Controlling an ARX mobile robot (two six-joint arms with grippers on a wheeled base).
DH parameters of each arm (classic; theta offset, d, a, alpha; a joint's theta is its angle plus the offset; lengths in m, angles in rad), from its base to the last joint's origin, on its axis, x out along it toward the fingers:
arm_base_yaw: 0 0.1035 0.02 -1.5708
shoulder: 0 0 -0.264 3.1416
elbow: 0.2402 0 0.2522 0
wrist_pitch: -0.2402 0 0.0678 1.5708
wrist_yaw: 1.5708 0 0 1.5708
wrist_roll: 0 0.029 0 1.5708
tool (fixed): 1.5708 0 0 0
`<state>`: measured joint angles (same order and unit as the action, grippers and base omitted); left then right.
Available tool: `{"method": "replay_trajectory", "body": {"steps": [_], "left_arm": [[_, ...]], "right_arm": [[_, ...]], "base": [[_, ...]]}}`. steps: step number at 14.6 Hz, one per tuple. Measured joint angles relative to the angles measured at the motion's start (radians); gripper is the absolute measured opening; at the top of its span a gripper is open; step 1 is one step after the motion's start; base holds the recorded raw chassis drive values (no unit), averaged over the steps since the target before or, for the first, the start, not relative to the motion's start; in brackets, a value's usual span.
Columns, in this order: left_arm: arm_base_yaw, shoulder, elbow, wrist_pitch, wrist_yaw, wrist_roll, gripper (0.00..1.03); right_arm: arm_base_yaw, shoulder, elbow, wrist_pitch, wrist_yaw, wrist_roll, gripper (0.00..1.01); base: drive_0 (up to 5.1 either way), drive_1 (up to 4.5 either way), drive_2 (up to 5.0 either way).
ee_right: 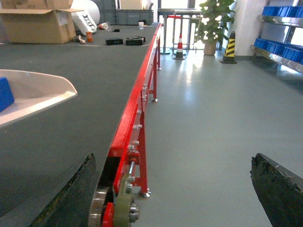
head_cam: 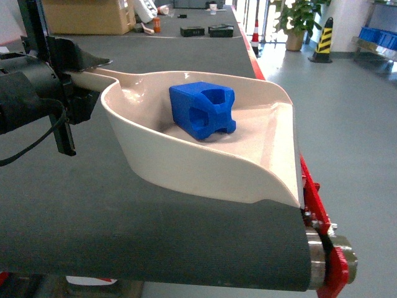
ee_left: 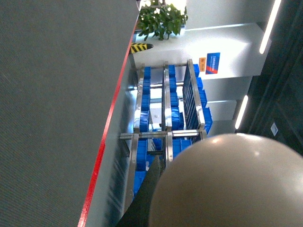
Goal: Place part in tray to right shelf
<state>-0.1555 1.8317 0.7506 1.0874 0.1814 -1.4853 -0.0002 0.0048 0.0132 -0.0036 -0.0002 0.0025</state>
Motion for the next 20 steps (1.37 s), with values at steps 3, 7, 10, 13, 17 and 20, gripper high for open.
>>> {"method": "replay_trajectory", "body": {"steps": [3, 7, 10, 13, 17, 20], "left_arm": [[0.000, 0.000, -0.001, 0.003, 0.001, 0.001, 0.12], [0.000, 0.000, -0.001, 0.005, 0.002, 0.000, 0.12], [0.001, 0.000, -0.002, 0.005, -0.001, 0.000, 0.12], [-0.002, 0.000, -0.002, 0.007, 0.003, 0.000, 0.12], [-0.001, 0.000, -0.002, 0.005, 0.001, 0.000, 0.12], [0.000, 0.000, -0.002, 0.005, -0.003, 0.000, 0.12]], "right_arm": [[0.000, 0.000, 0.000, -0.001, 0.000, 0.000, 0.98], [0.000, 0.000, 0.000, 0.000, 0.000, 0.000, 0.98], [0.000, 0.000, 0.000, 0.000, 0.000, 0.000, 0.98], [0.000, 0.000, 0.000, 0.002, 0.000, 0.000, 0.98], [0.000, 0.000, 0.000, -0.003, 0.000, 0.000, 0.98], [0.000, 0.000, 0.000, -0.003, 0.000, 0.000, 0.98]], "base": [[5.0, -2.44, -2.4], [5.0, -2.40, -2.4], [5.0, -2.48, -2.5], [5.1, -2.37, -2.4], [5.1, -2.38, -2.4], [5.0, -2.46, -2.5]]}}
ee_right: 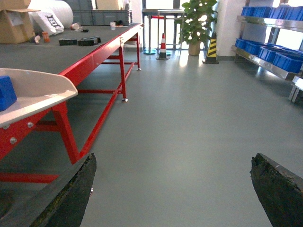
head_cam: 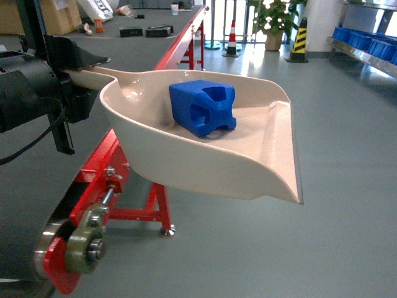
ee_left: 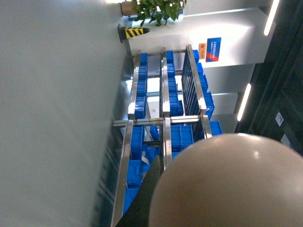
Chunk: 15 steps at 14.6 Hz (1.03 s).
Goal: Place part in tray to right shelf
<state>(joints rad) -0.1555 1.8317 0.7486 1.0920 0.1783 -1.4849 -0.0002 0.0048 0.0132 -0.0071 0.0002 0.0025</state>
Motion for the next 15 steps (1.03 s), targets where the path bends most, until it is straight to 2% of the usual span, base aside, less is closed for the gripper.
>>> {"method": "replay_trajectory", "body": {"steps": [13, 15], "left_arm": [[0.000, 0.000, 0.000, -0.002, 0.003, 0.000, 0.12], [-0.002, 0.000, 0.000, -0.003, 0.005, 0.000, 0.12]], "right_arm": [[0.000, 0.000, 0.000, 0.002, 0.000, 0.000, 0.98], [0.000, 0.000, 0.000, 0.003, 0.001, 0.000, 0.98]], "base": [[5.1, -2.36, -2.4], [1.5, -0.66, -0.7]]}}
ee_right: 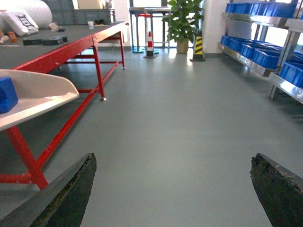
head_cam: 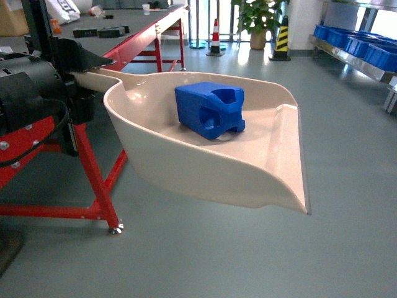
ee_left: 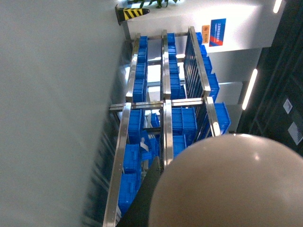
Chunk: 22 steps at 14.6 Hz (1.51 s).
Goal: Place part in tray to right shelf
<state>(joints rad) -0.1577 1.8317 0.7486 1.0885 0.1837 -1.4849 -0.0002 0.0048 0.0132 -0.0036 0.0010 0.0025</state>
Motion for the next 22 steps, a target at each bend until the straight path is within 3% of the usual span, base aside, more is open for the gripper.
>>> {"method": "replay_trajectory", "body": {"steps": [3, 22], "left_arm": [[-0.008, 0.000, 0.000, -0.003, 0.007, 0.000, 0.12], [0.002, -0.002, -0.002, 0.001, -0.001, 0.000, 0.12]], "right_arm": [[0.000, 0.000, 0.000, -0.002, 0.002, 0.000, 0.98], [0.000, 0.000, 0.000, -0.004, 0.001, 0.000, 0.98]], "base": [[0.0, 0.00, 0.0], [0.1, 4.40, -4.3]]}}
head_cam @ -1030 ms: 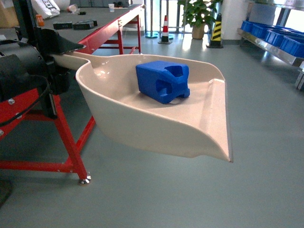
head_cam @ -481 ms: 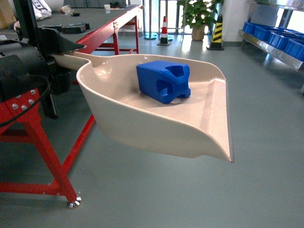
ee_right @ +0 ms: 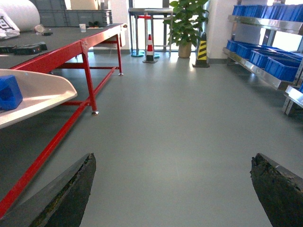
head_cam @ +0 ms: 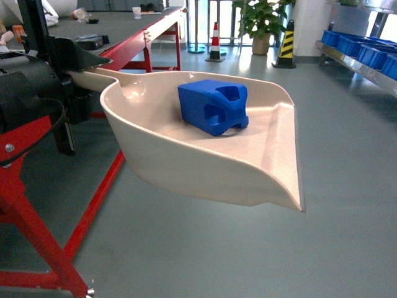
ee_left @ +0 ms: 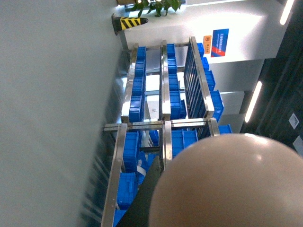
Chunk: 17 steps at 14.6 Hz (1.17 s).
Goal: Place part in tray to right shelf
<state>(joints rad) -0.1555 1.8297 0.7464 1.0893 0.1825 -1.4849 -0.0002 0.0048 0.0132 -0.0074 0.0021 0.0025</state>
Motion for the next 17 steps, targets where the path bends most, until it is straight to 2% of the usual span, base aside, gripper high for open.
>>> {"method": "replay_trajectory", "body": {"steps": [17], "left_arm": [[0.000, 0.000, 0.000, 0.002, 0.001, 0.000, 0.12]], "right_arm": [[0.000, 0.000, 0.000, 0.000, -0.001, 0.000, 0.98]], "base": [[0.0, 4.31, -4.4]]}}
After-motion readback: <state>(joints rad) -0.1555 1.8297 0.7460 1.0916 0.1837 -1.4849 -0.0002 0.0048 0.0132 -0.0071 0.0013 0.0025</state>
